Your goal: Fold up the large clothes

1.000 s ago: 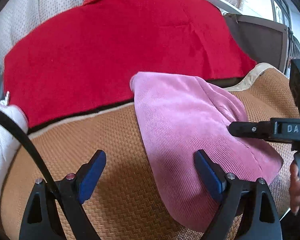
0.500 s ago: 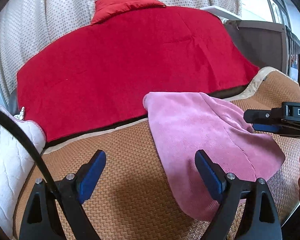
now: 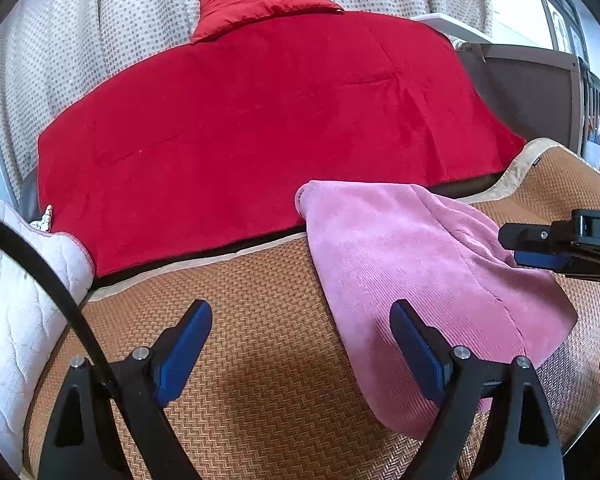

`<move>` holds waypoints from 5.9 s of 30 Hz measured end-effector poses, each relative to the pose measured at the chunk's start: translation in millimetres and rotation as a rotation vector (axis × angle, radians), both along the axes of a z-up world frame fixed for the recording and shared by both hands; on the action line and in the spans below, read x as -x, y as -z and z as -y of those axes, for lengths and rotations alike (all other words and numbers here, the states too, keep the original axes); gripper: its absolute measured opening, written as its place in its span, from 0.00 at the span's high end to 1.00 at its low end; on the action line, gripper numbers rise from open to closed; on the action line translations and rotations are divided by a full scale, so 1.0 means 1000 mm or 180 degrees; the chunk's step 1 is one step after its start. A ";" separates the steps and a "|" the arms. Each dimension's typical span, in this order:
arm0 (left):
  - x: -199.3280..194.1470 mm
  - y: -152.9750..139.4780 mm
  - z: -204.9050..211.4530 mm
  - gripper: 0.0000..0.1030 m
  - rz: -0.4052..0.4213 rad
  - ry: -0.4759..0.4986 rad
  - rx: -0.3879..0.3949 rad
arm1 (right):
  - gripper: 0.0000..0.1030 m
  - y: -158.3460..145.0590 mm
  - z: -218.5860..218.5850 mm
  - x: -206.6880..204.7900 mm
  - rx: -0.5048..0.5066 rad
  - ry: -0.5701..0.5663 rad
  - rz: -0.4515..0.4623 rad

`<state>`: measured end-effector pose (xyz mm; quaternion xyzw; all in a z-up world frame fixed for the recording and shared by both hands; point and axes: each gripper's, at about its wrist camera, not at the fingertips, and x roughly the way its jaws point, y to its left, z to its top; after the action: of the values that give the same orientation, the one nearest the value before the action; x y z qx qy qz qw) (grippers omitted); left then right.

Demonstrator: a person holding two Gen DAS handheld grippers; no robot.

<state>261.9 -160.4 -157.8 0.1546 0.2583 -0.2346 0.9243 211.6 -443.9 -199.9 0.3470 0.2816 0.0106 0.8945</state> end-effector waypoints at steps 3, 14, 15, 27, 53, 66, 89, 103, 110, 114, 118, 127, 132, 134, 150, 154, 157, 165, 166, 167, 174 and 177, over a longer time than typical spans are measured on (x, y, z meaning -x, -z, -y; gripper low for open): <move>-0.001 0.001 0.001 0.12 -0.0009 0.0007 -0.0006 | 0.41 0.000 0.002 0.001 -0.0014 0.0011 0.0002; -0.006 0.009 0.011 0.12 -0.0066 0.0056 -0.0021 | 0.35 0.003 0.017 0.006 -0.0053 0.0057 0.0025; -0.006 0.009 0.011 0.12 -0.0071 0.0062 -0.0016 | 0.35 0.004 0.019 0.006 -0.0061 0.0069 0.0022; -0.024 0.013 0.017 0.12 -0.0449 0.0311 0.0161 | 0.30 0.030 0.050 -0.001 -0.0417 0.0042 -0.0112; -0.083 0.054 0.013 0.10 -0.2357 0.0939 0.1386 | 0.24 0.065 0.038 -0.067 -0.0710 -0.0416 -0.0261; -0.074 0.029 0.006 0.45 -0.1899 0.0931 0.1300 | 0.40 0.028 -0.005 -0.065 -0.0008 -0.0346 -0.0145; -0.056 0.018 -0.067 0.45 -0.1589 0.0340 0.0668 | 0.42 0.028 -0.090 -0.068 -0.0078 -0.0702 -0.0276; -0.035 -0.007 -0.085 0.36 -0.1117 0.0165 0.0388 | 0.35 -0.041 -0.081 -0.011 0.0521 -0.0519 0.0148; -0.038 -0.007 -0.088 0.34 -0.1056 -0.0013 0.0337 | 0.45 -0.047 -0.112 -0.057 0.0674 -0.0821 0.0087; -0.048 0.023 -0.076 0.27 -0.1220 -0.0119 0.0024 | 0.56 0.012 -0.103 -0.102 0.0613 -0.0759 -0.0583; -0.048 0.022 -0.074 0.26 -0.1220 -0.0164 0.0036 | 0.60 0.005 -0.100 -0.095 0.0639 -0.0709 -0.0506; 0.009 -0.035 -0.081 0.17 -0.0441 -0.0565 -0.0049 | 0.45 -0.061 -0.104 -0.013 0.0991 -0.0570 -0.0261; 0.043 -0.072 -0.098 0.14 -0.0153 -0.0789 0.0142 | 0.33 -0.098 -0.117 0.047 0.1338 -0.0410 -0.0157; 0.058 -0.088 -0.104 0.12 -0.0024 -0.0907 0.0147 | 0.30 -0.110 -0.120 0.068 0.1441 -0.0324 -0.0089; 0.143 -0.158 -0.134 0.03 0.0471 -0.1233 0.0311 | 0.30 -0.159 -0.166 0.158 0.1657 -0.0046 0.0250; 0.157 -0.170 -0.140 0.03 0.0515 -0.1288 0.0337 | 0.30 -0.175 -0.173 0.176 0.1690 0.0040 0.0348; 0.171 -0.184 -0.144 0.03 0.0611 -0.1343 0.0367 | 0.30 -0.185 -0.182 0.187 0.1795 0.0071 0.0391; 0.212 -0.213 -0.151 0.01 0.0998 -0.1313 0.0375 | 0.30 -0.207 -0.201 0.211 0.1857 0.0059 0.0536; 0.216 -0.216 -0.152 0.01 0.1021 -0.1307 0.0375 | 0.30 -0.210 -0.204 0.213 0.1870 0.0051 0.0546; 0.219 -0.219 -0.152 0.01 0.1035 -0.1304 0.0378 | 0.30 -0.211 -0.206 0.215 0.1887 0.0054 0.0559; 0.234 -0.238 -0.155 0.01 0.1102 -0.1257 0.0472 | 0.29 -0.225 -0.219 0.228 0.2046 0.0112 0.0630; 0.236 -0.243 -0.153 0.01 0.1151 -0.1227 0.0464 | 0.29 -0.226 -0.220 0.229 0.2009 0.0146 0.0606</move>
<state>26.2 -7.1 84.8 0.0750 0.0961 -0.0409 0.9917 -17.3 -223.5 26.3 0.0564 0.1783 -0.0649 0.9802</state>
